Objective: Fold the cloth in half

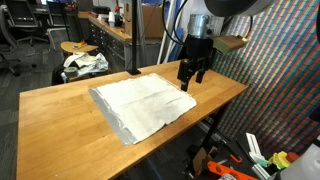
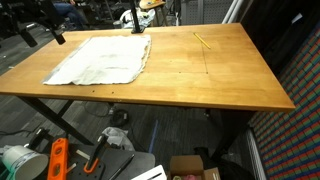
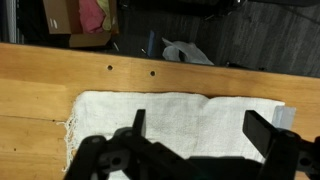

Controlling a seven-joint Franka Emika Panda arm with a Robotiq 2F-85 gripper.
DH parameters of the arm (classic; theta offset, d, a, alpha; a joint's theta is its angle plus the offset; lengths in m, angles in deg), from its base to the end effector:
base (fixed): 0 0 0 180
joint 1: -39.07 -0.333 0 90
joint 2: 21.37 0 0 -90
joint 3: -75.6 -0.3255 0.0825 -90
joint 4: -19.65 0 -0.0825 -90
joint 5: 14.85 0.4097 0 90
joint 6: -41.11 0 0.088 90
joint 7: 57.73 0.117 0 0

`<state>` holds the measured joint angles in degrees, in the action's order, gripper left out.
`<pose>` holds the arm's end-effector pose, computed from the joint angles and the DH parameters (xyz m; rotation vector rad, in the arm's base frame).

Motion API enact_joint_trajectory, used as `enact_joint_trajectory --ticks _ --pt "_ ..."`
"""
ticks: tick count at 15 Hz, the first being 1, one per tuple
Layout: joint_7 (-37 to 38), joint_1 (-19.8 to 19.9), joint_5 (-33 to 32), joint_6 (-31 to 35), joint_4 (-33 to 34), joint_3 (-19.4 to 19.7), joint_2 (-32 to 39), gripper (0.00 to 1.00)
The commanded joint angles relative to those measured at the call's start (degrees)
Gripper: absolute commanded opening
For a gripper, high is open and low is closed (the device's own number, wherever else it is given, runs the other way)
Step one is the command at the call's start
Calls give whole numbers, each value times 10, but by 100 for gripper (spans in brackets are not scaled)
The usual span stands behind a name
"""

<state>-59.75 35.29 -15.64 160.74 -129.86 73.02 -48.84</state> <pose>0.3949 0.0424 0.3917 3.0984 0.2294 -0.0643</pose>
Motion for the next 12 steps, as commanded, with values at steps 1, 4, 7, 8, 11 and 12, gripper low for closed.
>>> enact_joint_trajectory --ticks 1,4,7,8,11,12 --pt "0 0 0 -1 1 0 0 100" --pt "-1 -1 6 -3 9 2 10 100" --pt "-6 -1 15 -17 51 8 59 100" --pt "-7 1 15 -23 67 9 77 100" --pt "-10 5 22 -23 111 17 133 100" --pt "-14 7 23 -25 127 21 153 100"
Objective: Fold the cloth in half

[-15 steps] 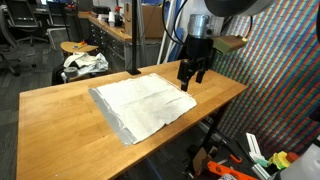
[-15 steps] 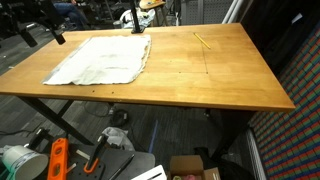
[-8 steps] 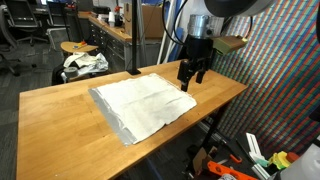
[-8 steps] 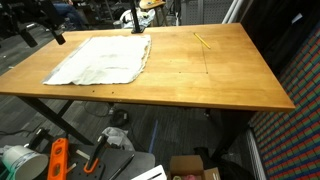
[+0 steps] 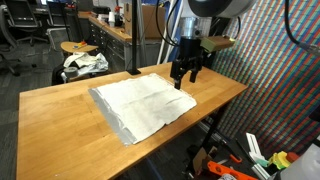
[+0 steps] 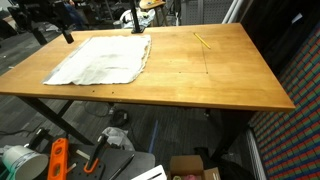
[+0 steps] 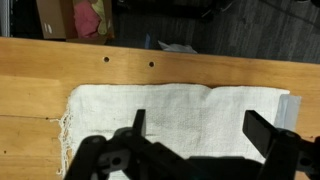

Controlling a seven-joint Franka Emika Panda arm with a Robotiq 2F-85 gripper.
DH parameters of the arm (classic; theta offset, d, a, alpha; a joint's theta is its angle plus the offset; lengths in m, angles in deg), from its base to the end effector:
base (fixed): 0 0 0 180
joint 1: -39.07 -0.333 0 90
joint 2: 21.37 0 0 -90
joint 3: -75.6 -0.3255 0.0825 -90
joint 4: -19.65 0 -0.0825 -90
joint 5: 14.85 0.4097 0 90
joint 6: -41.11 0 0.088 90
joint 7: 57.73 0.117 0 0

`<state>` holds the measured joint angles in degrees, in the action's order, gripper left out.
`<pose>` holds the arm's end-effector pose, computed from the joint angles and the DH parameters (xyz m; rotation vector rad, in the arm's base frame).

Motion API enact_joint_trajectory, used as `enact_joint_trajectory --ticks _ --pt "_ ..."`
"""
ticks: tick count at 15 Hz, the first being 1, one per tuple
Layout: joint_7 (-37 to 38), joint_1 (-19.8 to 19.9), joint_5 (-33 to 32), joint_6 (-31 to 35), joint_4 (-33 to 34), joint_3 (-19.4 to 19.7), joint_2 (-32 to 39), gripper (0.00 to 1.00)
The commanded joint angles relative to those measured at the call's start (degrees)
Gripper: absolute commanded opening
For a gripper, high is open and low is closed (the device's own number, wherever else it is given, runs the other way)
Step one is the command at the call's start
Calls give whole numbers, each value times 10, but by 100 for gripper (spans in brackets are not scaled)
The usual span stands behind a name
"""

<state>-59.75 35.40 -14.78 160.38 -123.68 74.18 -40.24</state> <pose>0.4326 0.0384 0.3794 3.1233 0.1904 -0.1416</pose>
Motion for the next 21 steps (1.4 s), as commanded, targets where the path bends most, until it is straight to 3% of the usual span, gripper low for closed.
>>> enact_joint_trajectory --ticks 1,11,21 --pt "-18 8 15 -20 79 12 86 100" --pt "-148 69 30 -73 226 56 266 100" --pt "-272 162 97 -50 262 61 369 100"
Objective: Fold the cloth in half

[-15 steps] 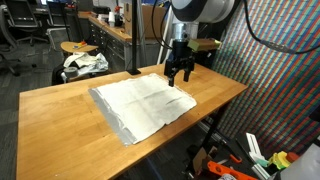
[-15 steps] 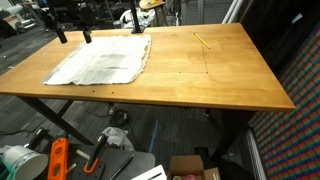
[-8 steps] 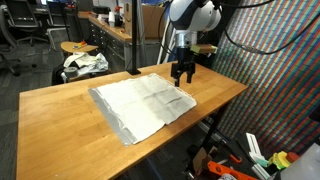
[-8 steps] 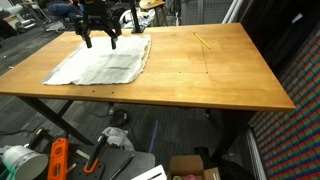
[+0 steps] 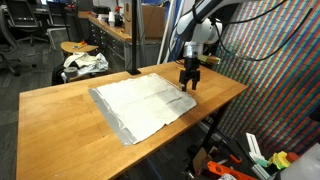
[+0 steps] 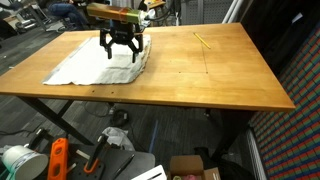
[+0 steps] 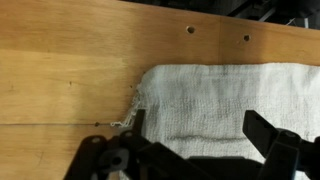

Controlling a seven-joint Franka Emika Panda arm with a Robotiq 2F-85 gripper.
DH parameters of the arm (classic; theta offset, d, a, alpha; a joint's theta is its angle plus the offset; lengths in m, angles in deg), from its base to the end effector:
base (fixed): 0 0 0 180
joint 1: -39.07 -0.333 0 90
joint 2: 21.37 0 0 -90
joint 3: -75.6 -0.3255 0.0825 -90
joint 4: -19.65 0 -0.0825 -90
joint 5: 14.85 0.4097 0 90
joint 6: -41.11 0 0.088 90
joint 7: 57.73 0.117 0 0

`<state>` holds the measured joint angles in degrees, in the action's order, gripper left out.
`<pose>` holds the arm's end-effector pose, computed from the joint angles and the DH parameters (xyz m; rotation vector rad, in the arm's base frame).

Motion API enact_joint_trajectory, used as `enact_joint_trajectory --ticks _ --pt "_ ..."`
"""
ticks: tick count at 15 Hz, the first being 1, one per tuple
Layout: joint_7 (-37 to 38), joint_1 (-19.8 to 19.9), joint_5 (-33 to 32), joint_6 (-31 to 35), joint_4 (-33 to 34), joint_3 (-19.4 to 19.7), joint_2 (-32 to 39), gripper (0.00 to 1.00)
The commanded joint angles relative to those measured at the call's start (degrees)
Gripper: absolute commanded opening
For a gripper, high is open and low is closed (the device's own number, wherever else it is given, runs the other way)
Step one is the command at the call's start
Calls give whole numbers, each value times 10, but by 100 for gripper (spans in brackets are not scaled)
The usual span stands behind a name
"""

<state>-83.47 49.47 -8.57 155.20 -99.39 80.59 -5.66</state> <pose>0.5401 -0.1407 0.2543 -2.9126 -0.1701 0.4604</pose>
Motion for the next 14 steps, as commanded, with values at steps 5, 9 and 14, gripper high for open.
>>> enact_joint_trajectory --ticks 5,9,14 --pt "-75 53 110 12 15 -10 48 100" --pt "-89 63 142 40 9 -10 63 100" --pt "-80 68 152 101 -5 -7 66 100"
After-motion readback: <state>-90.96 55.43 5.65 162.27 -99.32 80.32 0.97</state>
